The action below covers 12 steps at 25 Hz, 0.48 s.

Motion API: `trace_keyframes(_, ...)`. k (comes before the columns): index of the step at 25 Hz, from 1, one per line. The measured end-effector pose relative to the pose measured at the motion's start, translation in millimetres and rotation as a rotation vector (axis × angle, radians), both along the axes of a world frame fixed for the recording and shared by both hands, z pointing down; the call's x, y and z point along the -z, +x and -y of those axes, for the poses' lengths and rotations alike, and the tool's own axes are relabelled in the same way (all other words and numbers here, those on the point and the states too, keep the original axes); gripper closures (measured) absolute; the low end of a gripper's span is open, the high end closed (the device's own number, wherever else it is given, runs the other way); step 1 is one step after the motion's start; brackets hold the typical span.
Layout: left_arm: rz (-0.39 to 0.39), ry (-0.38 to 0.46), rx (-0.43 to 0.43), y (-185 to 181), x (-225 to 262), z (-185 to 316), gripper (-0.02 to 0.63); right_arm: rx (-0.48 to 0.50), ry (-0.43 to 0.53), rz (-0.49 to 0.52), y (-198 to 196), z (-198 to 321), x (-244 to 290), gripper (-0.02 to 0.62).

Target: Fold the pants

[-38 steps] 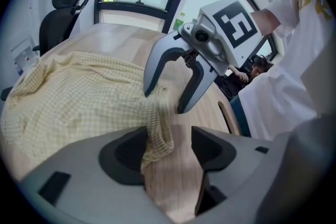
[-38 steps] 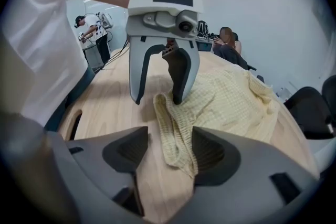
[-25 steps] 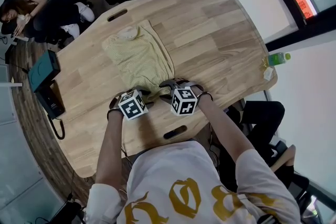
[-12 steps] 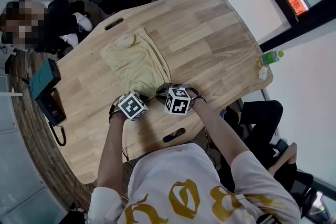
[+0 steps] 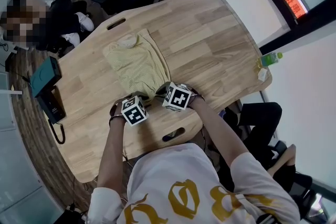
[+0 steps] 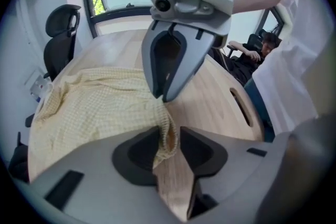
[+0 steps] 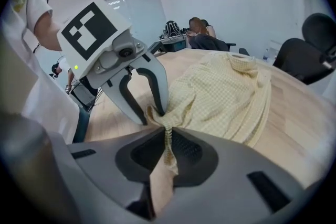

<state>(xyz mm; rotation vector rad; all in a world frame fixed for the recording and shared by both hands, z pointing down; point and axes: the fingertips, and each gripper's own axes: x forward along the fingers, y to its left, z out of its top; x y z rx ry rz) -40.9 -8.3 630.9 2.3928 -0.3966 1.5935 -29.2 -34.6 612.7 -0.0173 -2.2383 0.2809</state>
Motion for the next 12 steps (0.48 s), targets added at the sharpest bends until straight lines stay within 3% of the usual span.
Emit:
trace_keyframes(1,0.002,0.015,0.015,-1.6,1.3,3.8,0.5,0.002,-0.004,0.001,0.1,-0.5,1.4,0.557)
trace_keyframes(3,-0.001,0.024,0.031,-4.2,5.8,6.9,0.545,-0.002,-0.016,0.01,0.3,-1.8,4.5,0.557)
trace_keyframes(7,-0.041,-0.006,0.061,-6.6,28.2,5.7,0.56,-0.041,-0.023,0.045,-0.1,-2.7,22.2,0.557)
trace_keyframes(12,-0.081,-0.009,0.073,-11.4,63.7,5.2,0.561,-0.031,0.063,0.115,-5.0,-2.7,59.2,0.557)
